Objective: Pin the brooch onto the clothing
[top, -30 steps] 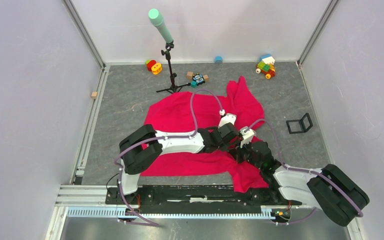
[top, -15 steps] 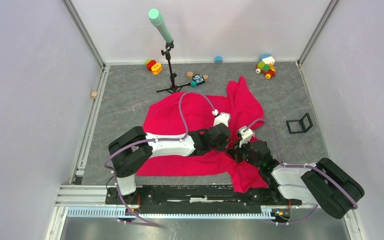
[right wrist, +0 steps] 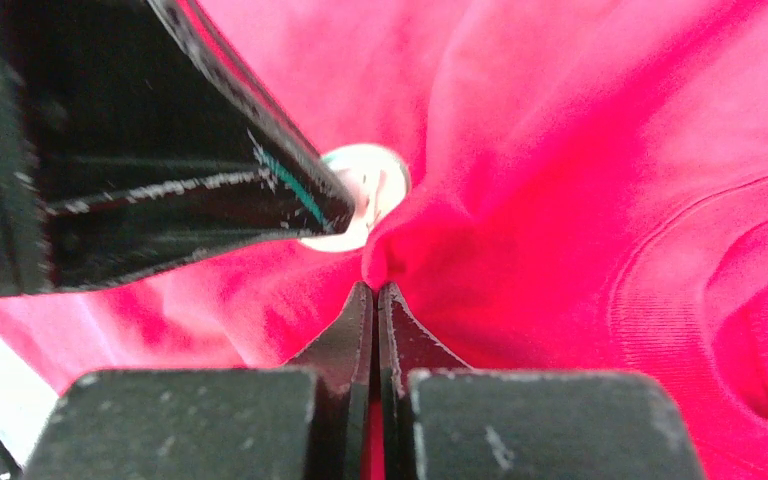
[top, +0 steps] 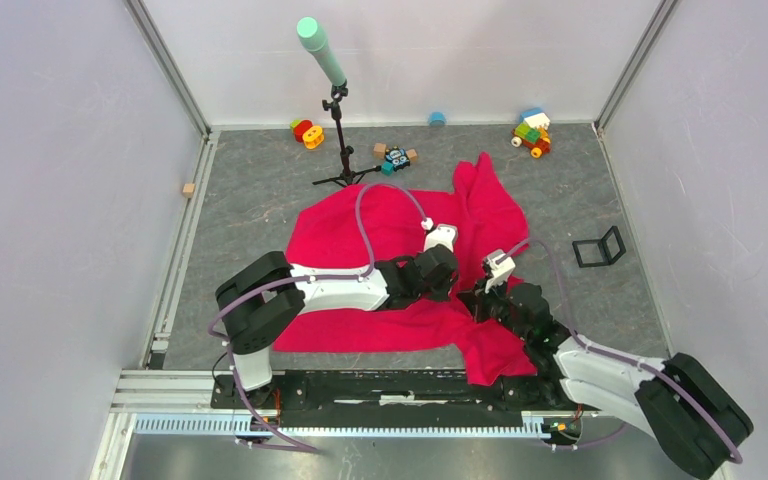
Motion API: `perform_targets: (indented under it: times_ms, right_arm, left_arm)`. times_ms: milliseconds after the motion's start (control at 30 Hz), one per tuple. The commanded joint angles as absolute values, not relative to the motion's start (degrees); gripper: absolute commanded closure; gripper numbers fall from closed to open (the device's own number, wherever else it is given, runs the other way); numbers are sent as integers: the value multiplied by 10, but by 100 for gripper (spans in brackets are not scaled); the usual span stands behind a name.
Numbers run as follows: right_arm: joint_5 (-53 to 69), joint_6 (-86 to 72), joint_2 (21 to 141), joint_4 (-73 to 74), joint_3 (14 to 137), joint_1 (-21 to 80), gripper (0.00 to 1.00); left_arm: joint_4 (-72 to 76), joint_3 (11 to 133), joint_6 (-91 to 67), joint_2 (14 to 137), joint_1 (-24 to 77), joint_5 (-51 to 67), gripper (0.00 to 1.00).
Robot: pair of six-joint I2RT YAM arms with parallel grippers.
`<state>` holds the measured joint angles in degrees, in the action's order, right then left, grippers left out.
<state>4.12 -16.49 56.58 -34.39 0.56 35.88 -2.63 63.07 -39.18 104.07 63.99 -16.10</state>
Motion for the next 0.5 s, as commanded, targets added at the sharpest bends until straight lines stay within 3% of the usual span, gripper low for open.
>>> perform_targets:
  times_ms: [0,33,233,333,467]
  right_arm:
    - [5,-158,517,-308,-28,359,100]
    - [5,-154,517,-302,-24,360,98]
    - [4,-160,537,-293,-9,359,54]
    - [4,-165,535,-297,-7,360,45]
    - [4,-166,529,-295,-4,360,40]
  left_arm:
    - [-31,630,-367,1034,638,-147,98]
    - [-31,633,-367,1038,638,-142,98]
    - [-47,634,-396,1041,638,-174,98]
    - [-56,632,-406,1035,638,-190,98]
    - [-62,634,-408,1034,638,-197,98]
